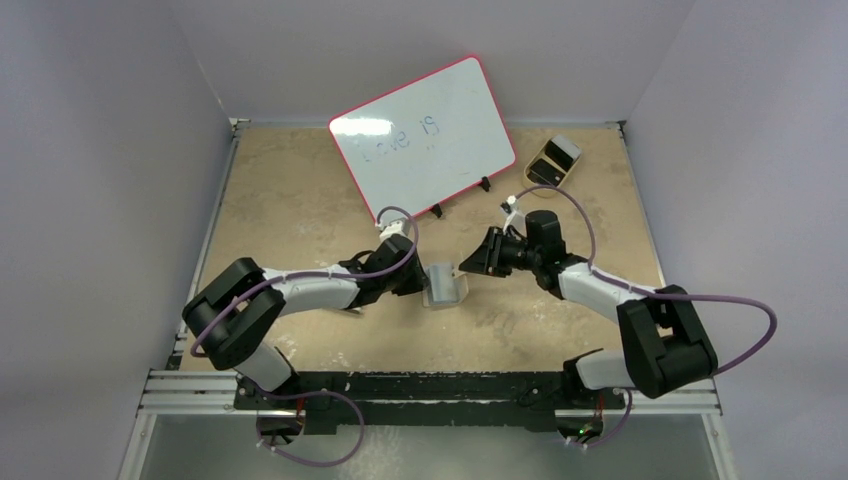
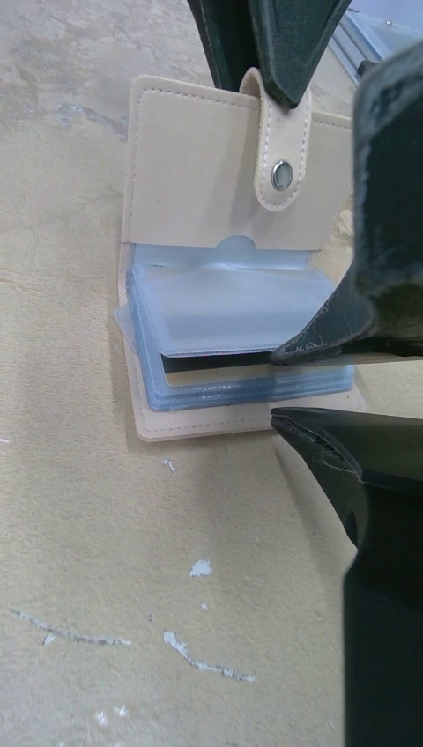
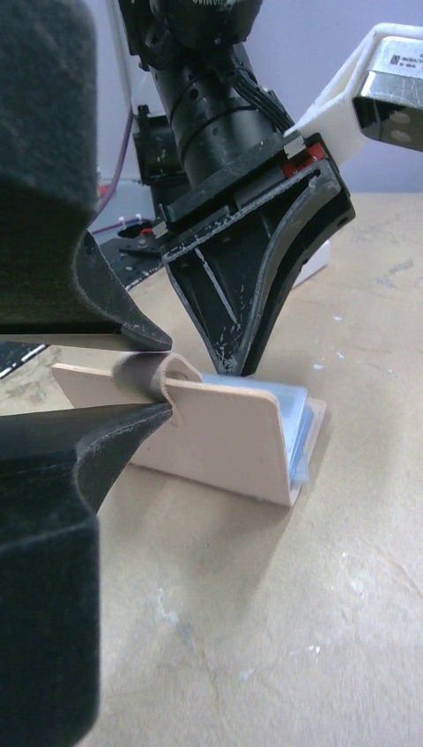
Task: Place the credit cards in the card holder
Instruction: Close the card holder at the center of the board.
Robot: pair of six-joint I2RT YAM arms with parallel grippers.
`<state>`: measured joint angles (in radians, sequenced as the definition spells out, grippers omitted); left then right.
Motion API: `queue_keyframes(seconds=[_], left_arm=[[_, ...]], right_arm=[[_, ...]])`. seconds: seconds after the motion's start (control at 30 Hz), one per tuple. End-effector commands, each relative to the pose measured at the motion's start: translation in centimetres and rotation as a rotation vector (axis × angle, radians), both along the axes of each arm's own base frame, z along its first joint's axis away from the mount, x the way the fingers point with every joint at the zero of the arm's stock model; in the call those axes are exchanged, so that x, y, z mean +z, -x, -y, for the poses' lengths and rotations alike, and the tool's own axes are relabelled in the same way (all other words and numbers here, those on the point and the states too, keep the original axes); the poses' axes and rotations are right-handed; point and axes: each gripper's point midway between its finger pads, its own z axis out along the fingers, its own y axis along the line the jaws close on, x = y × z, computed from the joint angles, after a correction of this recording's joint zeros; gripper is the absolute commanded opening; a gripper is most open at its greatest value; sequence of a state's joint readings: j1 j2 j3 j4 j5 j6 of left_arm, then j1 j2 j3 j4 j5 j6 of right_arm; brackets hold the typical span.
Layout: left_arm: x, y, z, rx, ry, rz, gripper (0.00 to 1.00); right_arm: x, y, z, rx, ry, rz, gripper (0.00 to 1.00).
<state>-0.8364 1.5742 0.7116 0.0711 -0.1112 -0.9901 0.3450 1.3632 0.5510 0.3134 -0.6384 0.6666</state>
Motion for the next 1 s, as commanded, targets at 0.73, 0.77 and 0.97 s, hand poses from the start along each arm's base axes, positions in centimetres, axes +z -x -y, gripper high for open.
queue_keyframes(seconds=[0.73,0.77,0.97], left_arm=[[4.7,-0.3,1.9,-0.189,0.115,0.176,0.35],[4.8,-0.2,2.1,-0.211,0.118,0.177,0.35],[5.1,0.5,1.8,-0.286,0.076,0.199,0.36]], right_arm=[[0.5,0.3,-4.8,0.059,-0.128,-0.025,0.38],[0.4,0.3,-4.8,0.057,-0.125,-0.028,0.38],[0.2,0.1,-4.7,0.051,-0.110,-0.032,0.37]])
